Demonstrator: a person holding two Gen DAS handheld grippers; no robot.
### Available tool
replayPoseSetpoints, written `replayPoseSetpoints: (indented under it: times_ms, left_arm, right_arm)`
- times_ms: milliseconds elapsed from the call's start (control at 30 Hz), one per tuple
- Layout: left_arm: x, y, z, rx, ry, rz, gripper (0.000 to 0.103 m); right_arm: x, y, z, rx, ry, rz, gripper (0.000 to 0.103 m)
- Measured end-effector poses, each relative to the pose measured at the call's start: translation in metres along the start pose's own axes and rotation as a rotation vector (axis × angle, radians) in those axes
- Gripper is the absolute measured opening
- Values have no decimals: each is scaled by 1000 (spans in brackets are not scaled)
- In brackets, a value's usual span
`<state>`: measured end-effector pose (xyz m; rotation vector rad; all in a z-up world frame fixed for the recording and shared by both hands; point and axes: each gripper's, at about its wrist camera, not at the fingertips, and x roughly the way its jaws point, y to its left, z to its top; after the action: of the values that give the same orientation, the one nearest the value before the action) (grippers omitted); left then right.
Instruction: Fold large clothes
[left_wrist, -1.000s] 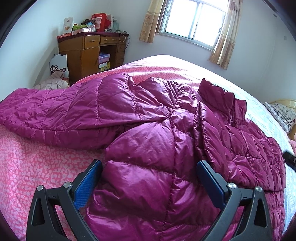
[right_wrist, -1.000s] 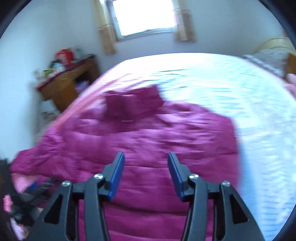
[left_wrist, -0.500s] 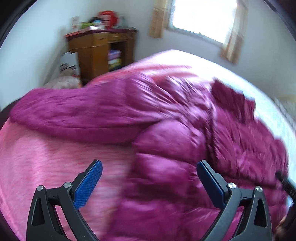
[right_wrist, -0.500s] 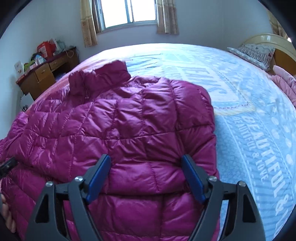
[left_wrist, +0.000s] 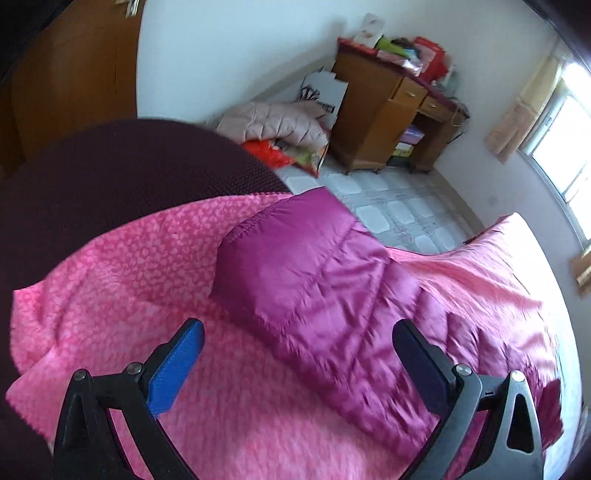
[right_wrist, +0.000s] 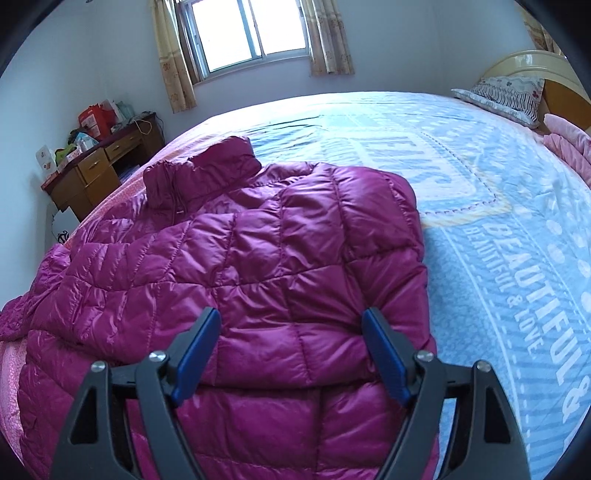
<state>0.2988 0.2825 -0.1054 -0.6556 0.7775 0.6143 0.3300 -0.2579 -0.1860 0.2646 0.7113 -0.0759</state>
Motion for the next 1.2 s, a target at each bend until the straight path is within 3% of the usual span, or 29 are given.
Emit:
replayPoseSetpoints:
  times_ms: [100,167,233,333,400,433,467,600,767,867,1000,1100,1200]
  left_arm:
    - [17,0,5,12,34,-8,99]
    - [16,-2,3,39,-6,6,82]
    - [17,-2,2,52,-29,44,78]
    - [14,-5,-3,47,-54,78,63]
    - [9,-3,-3,48,-76,88,47]
    - [3,-4,-1,64,-104,52,19]
    - [1,-6,0,69,-103,7,11]
    - [-19,-25,4,121,-148,-31,9]
    - [-74,-79,-15,240,-252,-185,6]
    - [-125,-127,-52,393,-346,-337,6]
    - [-191,-190,-138,655,-435,-583,6]
    - [-214,-219,-200,806,-404,-727,6]
    - [-213,-236,-254,914,-350,-782,6]
  right_arm:
    - [1,0,0,1,1,1,82]
    - [2,1,0,-1,3,-2,82]
    - [2,1,-1,-2,3,-3,82]
    - [2,0,-1,2,3,3,82]
    - [2,0,-1,7,1,9,82]
    - [2,-1,-1,10,0,11,82]
    - [1,-1,-1,14,-1,15,82]
    - [1,-4,-1,29,-5,29,82]
    - [-1,-9,-2,54,-15,54,82]
    - [-2,-10,-2,62,-18,62,82]
    - [-3,-11,-2,67,-21,68,82]
    - [-4,-13,-2,73,-24,73,82]
    - [-5,-14,-2,82,-26,77,82]
